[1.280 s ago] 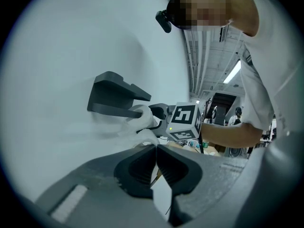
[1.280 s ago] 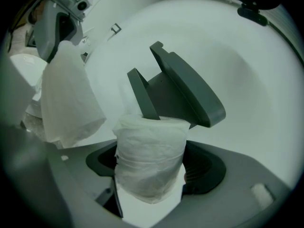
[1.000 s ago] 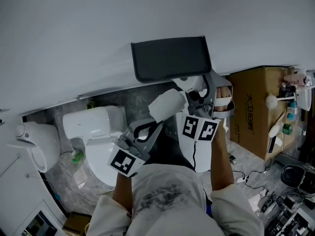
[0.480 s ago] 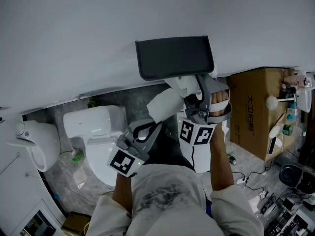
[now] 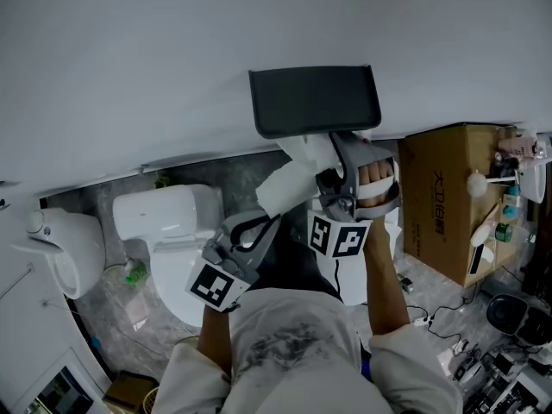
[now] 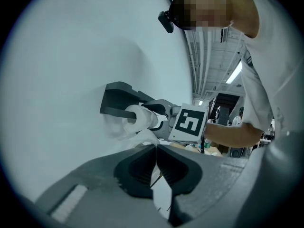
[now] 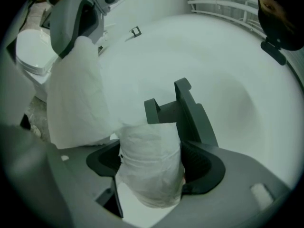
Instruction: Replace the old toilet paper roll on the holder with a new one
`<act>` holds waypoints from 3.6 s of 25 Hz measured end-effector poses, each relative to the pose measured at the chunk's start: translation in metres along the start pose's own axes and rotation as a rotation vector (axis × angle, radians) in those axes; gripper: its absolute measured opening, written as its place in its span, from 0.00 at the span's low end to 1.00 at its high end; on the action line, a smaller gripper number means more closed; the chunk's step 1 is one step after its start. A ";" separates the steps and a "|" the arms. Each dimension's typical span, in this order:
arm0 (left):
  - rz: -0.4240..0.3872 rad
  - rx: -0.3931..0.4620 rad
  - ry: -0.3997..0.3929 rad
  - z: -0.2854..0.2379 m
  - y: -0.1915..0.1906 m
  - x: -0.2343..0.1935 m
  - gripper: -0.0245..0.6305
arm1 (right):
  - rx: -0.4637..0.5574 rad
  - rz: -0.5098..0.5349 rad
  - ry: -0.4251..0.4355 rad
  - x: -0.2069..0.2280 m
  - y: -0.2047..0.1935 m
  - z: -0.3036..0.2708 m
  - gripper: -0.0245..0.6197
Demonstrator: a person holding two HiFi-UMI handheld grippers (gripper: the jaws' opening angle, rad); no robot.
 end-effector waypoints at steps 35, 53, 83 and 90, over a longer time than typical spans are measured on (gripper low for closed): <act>-0.026 0.058 0.068 0.067 0.018 0.056 0.06 | 0.087 -0.063 0.072 -0.008 0.046 0.050 0.74; -0.128 0.155 0.217 0.084 0.071 0.078 0.06 | 0.280 -0.657 -0.164 0.050 0.080 0.152 0.19; -0.269 0.227 0.281 0.041 0.115 0.091 0.06 | 0.404 -0.981 -0.155 0.058 0.090 0.193 0.04; -0.270 0.224 0.280 0.039 0.116 0.096 0.06 | 0.399 -0.989 -0.152 0.058 0.087 0.196 0.04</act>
Point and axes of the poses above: the fingertips, and each gripper's own axes: z backward along the fingers, x to its right, y out of its top, the point moved 1 cm from there along z, backward along the fingers, and after that the axes turned 15 degrees about x, right-handed, at the moved point
